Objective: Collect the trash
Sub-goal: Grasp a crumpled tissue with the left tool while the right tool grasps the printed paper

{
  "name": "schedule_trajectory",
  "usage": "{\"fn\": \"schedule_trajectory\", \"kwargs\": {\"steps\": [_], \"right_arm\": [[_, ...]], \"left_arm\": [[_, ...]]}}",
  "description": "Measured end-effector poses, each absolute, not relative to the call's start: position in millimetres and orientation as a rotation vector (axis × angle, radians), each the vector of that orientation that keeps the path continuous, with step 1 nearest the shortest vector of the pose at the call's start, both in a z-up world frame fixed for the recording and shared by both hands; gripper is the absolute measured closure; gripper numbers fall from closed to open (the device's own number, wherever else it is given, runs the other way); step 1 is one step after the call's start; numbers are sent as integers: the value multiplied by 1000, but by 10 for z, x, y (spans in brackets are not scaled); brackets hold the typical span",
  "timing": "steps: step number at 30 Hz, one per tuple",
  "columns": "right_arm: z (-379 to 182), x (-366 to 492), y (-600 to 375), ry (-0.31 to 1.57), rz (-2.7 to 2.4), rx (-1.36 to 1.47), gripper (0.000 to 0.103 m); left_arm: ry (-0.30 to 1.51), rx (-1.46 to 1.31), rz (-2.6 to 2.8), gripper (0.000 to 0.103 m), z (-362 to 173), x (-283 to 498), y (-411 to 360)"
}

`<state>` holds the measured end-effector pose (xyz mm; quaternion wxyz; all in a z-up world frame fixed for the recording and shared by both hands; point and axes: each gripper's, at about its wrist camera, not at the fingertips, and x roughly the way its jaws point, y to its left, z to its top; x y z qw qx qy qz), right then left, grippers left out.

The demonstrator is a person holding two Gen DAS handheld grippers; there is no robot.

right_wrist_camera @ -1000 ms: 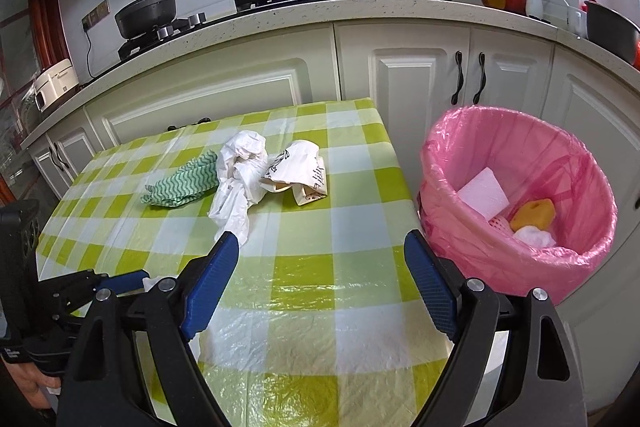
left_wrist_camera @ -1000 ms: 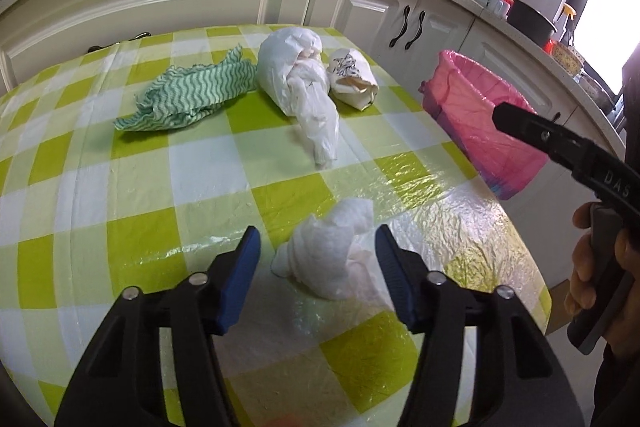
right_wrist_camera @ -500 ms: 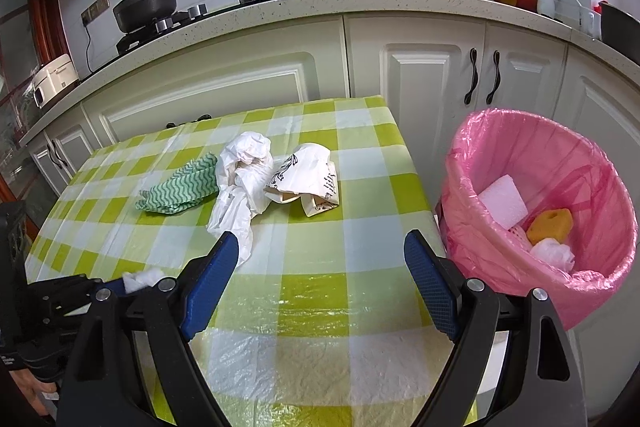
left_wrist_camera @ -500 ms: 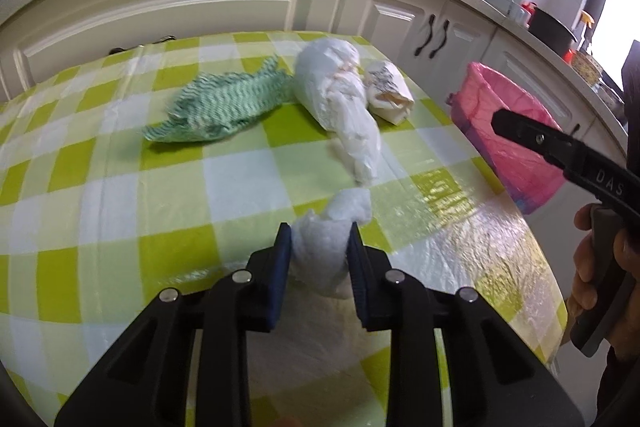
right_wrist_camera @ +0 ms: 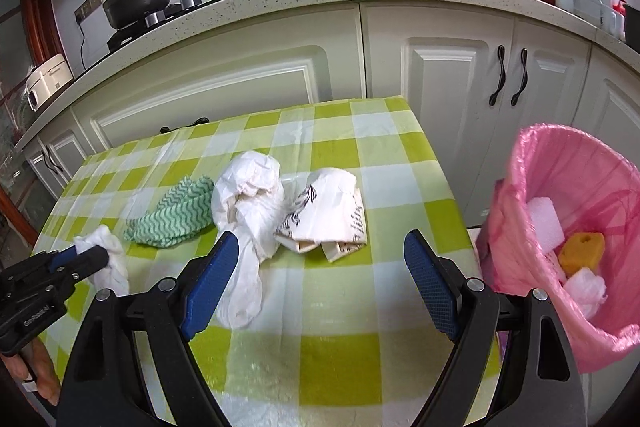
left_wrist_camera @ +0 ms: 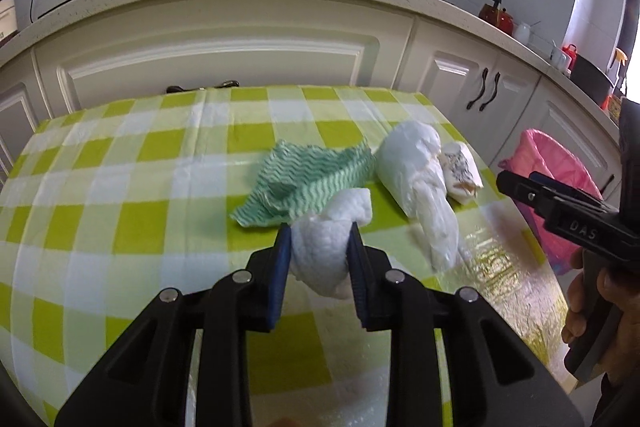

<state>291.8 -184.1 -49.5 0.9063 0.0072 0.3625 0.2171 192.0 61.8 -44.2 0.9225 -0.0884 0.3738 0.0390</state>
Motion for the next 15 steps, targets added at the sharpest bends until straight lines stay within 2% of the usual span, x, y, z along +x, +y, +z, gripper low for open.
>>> {"fn": "schedule_trajectory", "kwargs": {"steps": [6,10,13,15], "right_arm": [[-624,3241,-1690,796,437,29,28],[-732,3423,-1630,833,432,41,38],[-795,3490,-1597,858,439,42,50],[-799,3493,-1588,857,443,40,53]], "left_arm": [[756,-180,83,76,-401,2030,675],[754,-180,80,76,-408,2070,680],[752,-182,81,76,-406,2112,693],[750,-181,81,76,-397,2136,696]]}}
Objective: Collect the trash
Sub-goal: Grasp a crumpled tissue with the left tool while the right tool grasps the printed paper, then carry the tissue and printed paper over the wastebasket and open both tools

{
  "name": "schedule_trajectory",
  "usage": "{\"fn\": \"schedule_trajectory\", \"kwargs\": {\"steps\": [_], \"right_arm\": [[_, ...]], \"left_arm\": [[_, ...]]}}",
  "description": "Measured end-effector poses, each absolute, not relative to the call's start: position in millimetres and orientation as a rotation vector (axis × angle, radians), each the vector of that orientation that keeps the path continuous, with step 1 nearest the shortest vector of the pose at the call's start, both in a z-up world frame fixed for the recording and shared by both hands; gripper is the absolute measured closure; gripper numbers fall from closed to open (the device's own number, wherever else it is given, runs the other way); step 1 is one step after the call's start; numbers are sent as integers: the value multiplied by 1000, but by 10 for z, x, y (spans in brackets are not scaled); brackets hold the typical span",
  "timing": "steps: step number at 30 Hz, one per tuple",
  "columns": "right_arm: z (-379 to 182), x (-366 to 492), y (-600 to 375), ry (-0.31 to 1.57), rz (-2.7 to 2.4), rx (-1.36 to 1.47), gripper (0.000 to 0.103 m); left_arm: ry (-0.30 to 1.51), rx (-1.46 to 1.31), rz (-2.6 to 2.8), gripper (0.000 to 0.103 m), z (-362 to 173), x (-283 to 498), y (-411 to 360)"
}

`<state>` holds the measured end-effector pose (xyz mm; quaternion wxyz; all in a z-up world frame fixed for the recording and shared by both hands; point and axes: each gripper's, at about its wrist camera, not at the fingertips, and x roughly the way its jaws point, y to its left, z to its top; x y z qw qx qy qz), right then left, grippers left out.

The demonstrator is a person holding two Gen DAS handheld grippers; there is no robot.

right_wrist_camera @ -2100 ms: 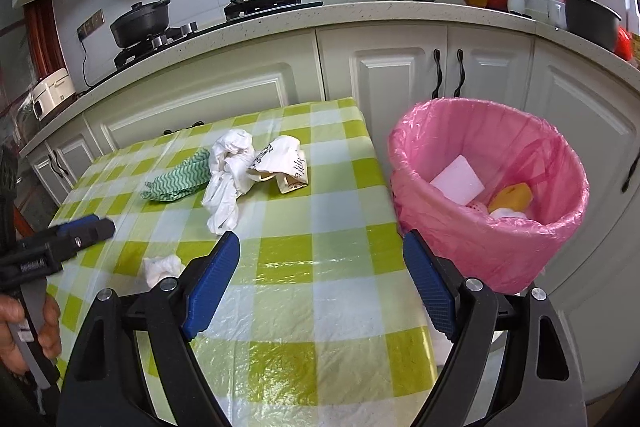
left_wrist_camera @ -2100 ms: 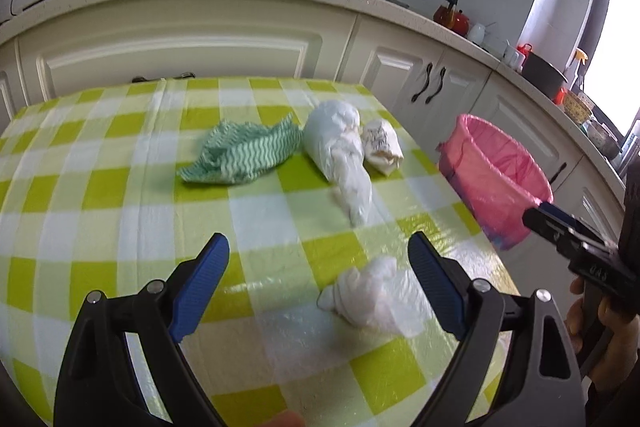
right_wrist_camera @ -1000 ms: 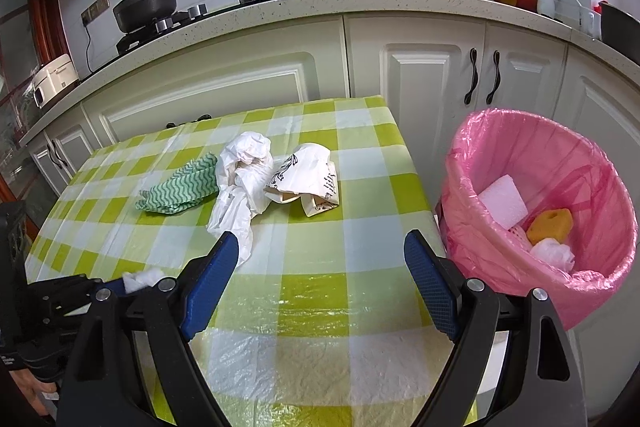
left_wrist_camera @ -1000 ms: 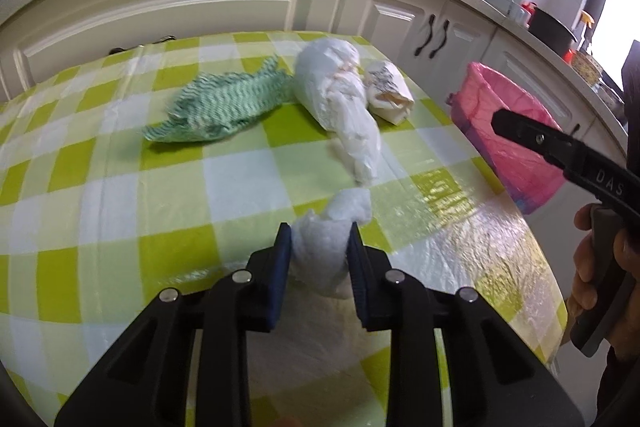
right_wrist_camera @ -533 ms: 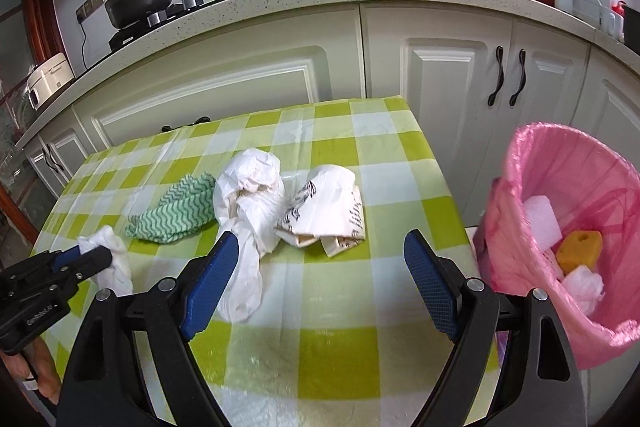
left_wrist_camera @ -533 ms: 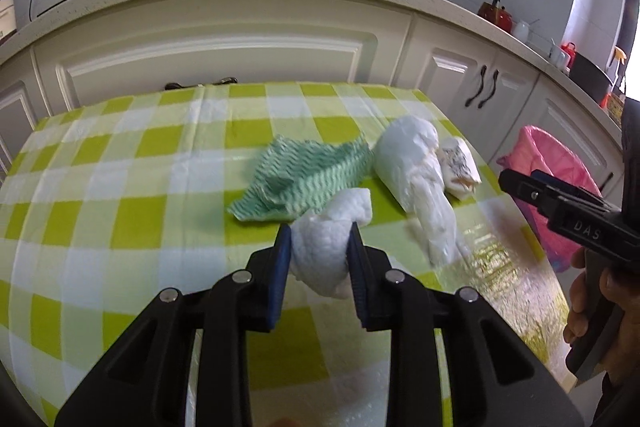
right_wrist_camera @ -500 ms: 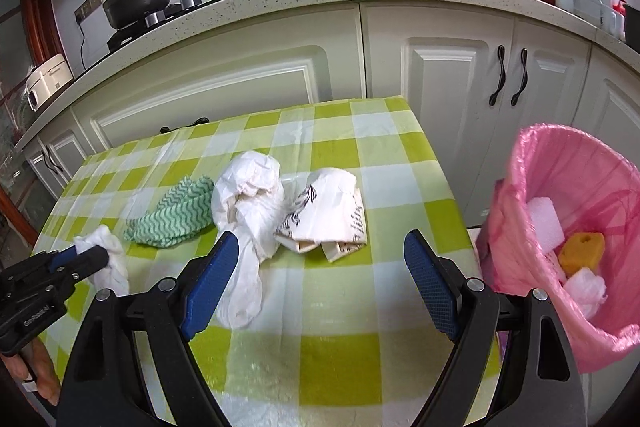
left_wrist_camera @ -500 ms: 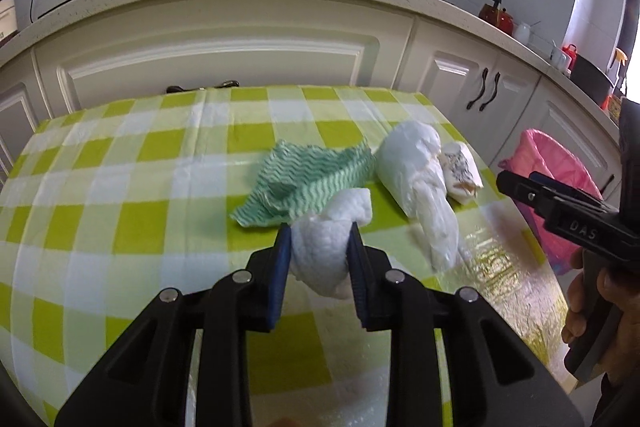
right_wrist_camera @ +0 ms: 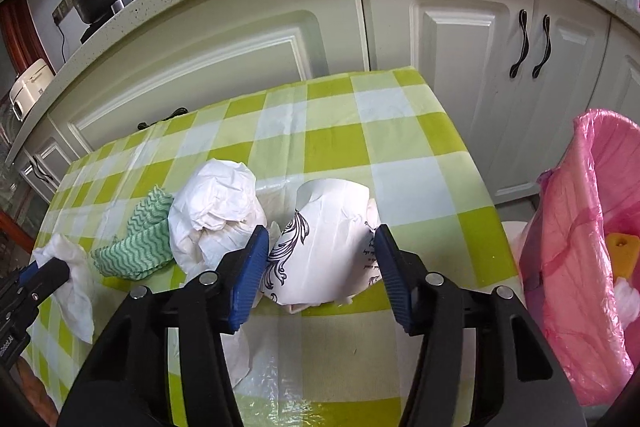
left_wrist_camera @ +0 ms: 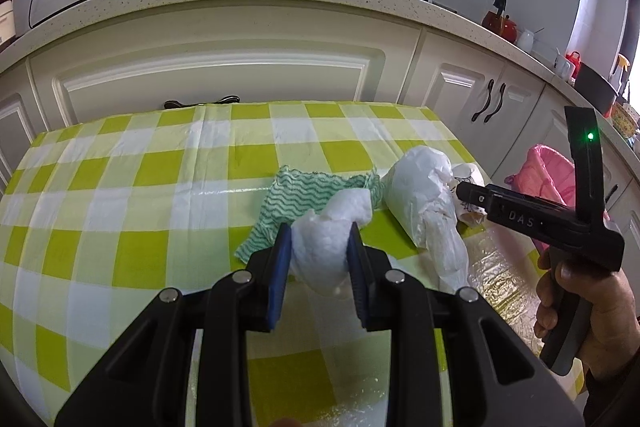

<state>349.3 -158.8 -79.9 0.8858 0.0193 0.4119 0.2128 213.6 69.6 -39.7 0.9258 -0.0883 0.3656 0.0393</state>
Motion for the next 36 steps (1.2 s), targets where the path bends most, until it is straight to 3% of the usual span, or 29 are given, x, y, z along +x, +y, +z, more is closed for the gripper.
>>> {"fn": "schedule_trajectory", "kwargs": {"steps": [2,10,26,36], "right_arm": [[-773,3476,-1583,845,444,34,60],[-756,3385,-1625,841,449,24,62],[-625,3061,-1810,824,454,36,64],[-250,2851,-2063,749,461,68,64]], "left_arm": [[748,-179,79,76,-382,2159,688],[742,-172,71,76,-339,2190,623],[729,-160,46,76,-223,2166,469],[701,-133,5,76,-29,2215,244]]}}
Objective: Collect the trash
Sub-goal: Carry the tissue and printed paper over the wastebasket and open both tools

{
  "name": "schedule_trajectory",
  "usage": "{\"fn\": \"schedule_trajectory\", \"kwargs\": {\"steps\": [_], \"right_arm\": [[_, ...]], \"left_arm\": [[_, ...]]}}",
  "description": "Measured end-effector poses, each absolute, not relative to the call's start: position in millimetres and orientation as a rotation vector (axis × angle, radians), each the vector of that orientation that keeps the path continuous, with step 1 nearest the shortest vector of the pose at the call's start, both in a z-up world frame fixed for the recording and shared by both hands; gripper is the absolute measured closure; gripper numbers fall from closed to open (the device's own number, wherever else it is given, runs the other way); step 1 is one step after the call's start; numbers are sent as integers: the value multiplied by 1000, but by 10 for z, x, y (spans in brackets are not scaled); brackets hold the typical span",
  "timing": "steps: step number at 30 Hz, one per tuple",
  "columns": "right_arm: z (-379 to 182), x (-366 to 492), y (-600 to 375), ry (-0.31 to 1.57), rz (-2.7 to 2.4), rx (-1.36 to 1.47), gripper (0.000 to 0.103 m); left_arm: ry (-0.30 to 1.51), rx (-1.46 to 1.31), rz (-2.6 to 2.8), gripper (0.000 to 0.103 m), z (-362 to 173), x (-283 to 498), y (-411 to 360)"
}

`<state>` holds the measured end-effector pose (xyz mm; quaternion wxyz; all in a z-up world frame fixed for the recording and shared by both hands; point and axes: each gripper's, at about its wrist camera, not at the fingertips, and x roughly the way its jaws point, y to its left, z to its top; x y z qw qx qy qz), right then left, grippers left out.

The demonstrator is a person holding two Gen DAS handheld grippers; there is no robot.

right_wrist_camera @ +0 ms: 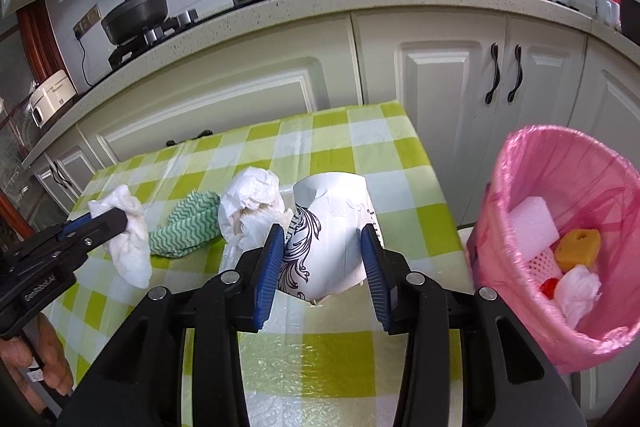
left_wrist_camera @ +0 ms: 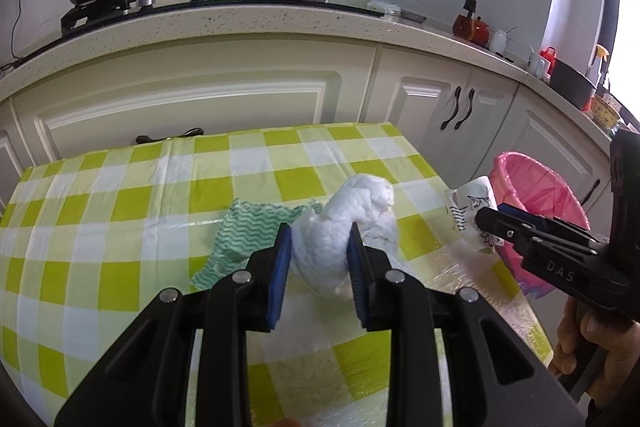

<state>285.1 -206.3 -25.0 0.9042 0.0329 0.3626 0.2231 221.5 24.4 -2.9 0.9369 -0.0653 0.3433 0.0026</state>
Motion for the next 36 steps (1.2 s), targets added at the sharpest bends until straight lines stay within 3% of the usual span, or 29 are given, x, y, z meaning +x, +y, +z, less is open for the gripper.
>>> {"fn": "schedule_trajectory", "kwargs": {"steps": [12,23,34,35,36], "right_arm": [[247,2773,-3075,644,340,104,64],[215,2841,-4002,625,188,121,64],[122,2875,-4475,629,127,142,64],[114,2878,-4503,629,121,145,63],[106,2883,-4528,632,118,150,63]], "left_arm": [[634,-62,-160,76,414,2540,-686],[606,-32,-333,75,710,2948,-1731],[657,-20,-417,75,589,3265,-2352],[661,-19,-421,72,573,3286,-2375],[667,-18,-426,60,554,3312,-2413]]}}
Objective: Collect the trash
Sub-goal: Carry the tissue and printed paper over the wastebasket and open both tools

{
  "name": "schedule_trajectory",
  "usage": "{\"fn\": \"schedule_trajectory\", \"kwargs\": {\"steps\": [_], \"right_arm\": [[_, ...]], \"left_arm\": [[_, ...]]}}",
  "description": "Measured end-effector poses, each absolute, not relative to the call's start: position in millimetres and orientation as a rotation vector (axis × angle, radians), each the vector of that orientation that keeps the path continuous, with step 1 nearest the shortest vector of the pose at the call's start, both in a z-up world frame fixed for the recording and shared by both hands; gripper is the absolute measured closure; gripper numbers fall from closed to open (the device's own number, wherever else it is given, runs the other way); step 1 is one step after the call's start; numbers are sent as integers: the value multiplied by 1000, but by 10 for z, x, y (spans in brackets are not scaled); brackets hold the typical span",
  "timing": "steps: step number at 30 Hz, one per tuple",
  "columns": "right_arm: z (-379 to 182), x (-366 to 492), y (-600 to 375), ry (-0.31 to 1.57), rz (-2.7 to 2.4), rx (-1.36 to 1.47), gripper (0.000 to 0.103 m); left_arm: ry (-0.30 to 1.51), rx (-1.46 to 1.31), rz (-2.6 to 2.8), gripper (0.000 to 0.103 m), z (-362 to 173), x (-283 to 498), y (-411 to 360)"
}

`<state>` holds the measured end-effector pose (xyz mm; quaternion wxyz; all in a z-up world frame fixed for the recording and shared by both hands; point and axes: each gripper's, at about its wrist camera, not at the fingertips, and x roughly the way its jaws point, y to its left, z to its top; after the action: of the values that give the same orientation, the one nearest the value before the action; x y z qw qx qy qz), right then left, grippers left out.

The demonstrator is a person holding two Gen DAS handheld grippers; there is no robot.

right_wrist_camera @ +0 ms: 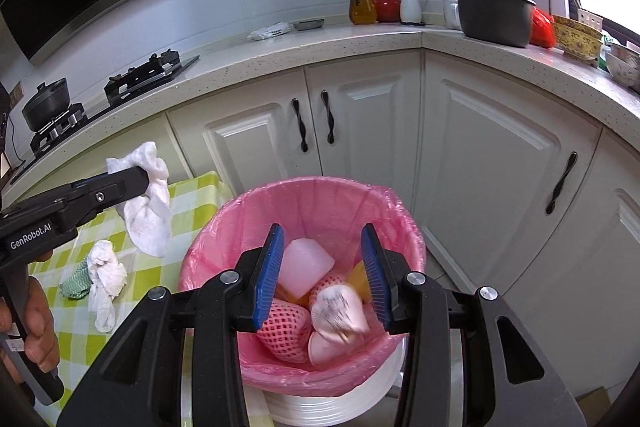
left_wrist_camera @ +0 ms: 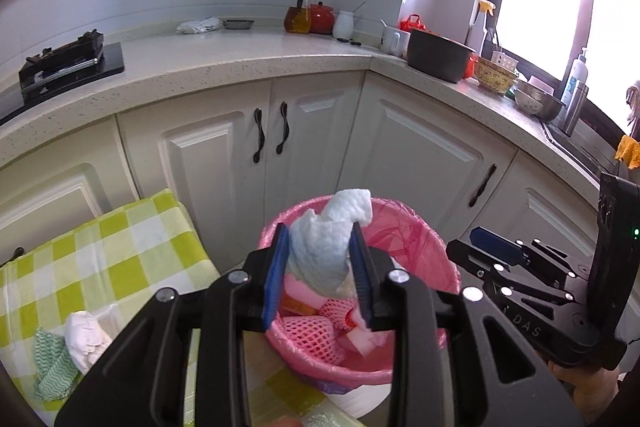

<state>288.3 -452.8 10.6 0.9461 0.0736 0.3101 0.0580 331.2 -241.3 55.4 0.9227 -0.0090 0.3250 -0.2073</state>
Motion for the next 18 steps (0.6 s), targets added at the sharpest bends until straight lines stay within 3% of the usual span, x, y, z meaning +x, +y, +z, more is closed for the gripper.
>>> {"fn": "schedule_trajectory", "kwargs": {"steps": [3,8,18], "right_arm": [[85,2895,-4573,637,103,157,62],[46,2892,-4633,640,93,166,50],[64,2814,-4446,627,108,166,40]], "left_arm": [[677,-23,-425,40,528,3363,-2443],[681,-25,-415,39,512,3346,-2413],[664,-55,-349,39,548,3175,-1888]]}}
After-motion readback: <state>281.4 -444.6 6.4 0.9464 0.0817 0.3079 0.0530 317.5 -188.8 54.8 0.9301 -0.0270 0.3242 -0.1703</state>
